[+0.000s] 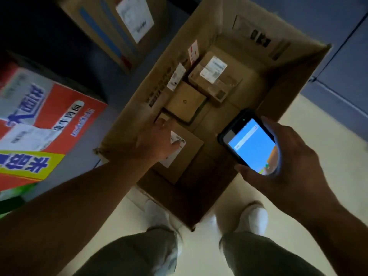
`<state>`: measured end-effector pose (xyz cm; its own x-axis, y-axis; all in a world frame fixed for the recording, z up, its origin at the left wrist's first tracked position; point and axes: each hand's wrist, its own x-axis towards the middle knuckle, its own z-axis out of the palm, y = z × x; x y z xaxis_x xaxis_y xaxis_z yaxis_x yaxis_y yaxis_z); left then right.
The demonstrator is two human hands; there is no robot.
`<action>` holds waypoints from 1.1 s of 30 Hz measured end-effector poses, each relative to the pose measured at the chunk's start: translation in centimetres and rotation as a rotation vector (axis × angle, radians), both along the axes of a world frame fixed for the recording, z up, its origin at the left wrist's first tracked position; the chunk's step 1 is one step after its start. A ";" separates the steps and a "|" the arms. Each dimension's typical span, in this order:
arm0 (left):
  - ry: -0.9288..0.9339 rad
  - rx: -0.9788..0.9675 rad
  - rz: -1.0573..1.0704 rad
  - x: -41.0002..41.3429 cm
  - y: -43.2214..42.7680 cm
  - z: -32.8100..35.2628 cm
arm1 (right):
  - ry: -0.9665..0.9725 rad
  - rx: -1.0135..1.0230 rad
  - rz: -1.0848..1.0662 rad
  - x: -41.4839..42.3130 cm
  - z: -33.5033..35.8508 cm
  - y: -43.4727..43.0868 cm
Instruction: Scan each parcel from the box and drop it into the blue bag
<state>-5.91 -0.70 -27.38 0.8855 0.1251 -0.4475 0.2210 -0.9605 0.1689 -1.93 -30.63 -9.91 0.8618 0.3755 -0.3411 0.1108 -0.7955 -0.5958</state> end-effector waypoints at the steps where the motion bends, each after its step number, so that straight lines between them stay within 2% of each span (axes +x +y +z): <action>1: -0.005 0.008 0.008 -0.2 0.4 -1.8 | -0.004 0.003 0.005 0.0 -1.3 0.2; 4: 0.023 0.020 0.074 0.0 2.1 -6.1 | -0.055 0.009 0.029 0.4 -4.5 1.0; 8: 0.179 0.046 0.180 1.1 4.3 -10.7 | -0.150 0.043 0.083 2.6 -7.8 2.1; 13: 0.302 0.079 0.202 2.2 5.9 -14.8 | -0.232 0.093 0.176 5.9 -8.9 4.0; 20: 0.324 0.069 0.159 3.0 5.0 -19.9 | -0.267 0.073 0.279 7.3 -10.0 5.6; 25: 0.265 0.084 0.186 4.2 3.1 -20.7 | -0.293 0.060 0.369 7.4 -10.9 5.6; 29: 0.196 -0.001 0.250 4.4 2.0 -20.7 | -0.305 0.043 0.379 7.3 -11.2 4.8; 33: 0.400 -0.154 0.231 3.3 3.2 -21.9 | -0.265 -0.029 0.370 7.0 -11.7 3.5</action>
